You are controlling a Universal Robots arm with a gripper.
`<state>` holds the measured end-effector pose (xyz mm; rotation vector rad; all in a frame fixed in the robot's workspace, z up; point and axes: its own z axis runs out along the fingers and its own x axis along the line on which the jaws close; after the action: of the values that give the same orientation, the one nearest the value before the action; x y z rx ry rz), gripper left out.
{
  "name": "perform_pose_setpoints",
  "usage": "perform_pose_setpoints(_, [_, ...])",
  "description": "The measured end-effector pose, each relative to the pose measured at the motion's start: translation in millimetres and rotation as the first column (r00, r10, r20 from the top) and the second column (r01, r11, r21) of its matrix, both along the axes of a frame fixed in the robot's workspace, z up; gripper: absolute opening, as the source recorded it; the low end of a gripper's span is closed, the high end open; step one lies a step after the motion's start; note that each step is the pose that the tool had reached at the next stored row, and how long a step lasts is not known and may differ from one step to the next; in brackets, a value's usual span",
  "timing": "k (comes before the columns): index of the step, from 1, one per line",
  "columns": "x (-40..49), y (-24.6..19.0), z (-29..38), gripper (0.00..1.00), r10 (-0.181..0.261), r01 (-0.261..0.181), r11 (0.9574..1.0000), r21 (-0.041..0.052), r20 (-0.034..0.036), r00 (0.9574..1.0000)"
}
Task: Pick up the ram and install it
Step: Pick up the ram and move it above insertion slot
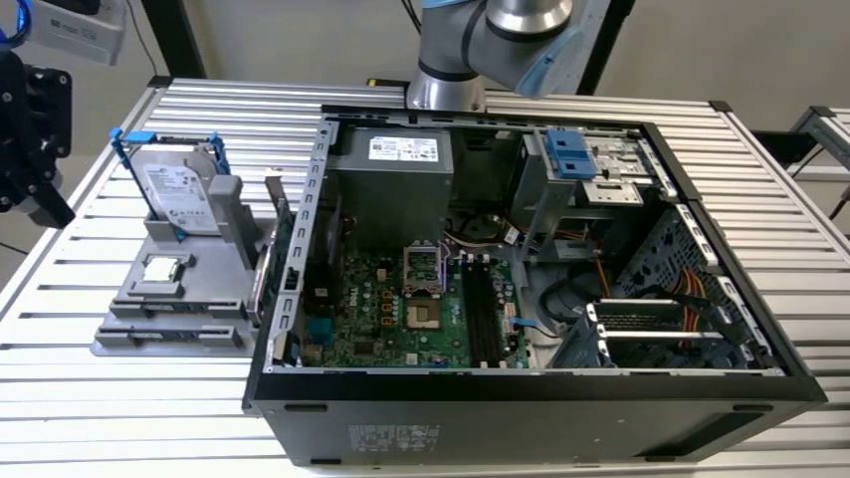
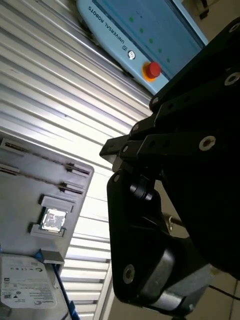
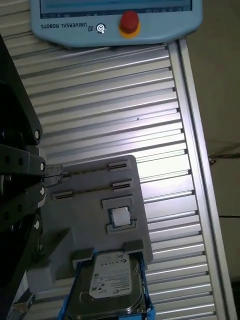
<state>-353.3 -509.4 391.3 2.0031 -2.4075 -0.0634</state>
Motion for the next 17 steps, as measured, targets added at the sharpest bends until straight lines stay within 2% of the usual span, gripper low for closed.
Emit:
perform_pose_setpoints(7, [0.0, 0.0, 0.0, 0.0, 0.086, -0.086, 0.9963, 0.0, 0.0, 0.9963])
perform_pose_setpoints(17, [0.0, 0.0, 0.0, 0.0, 0.103, -0.103, 0.9947, 0.0, 0.0, 0.9947])
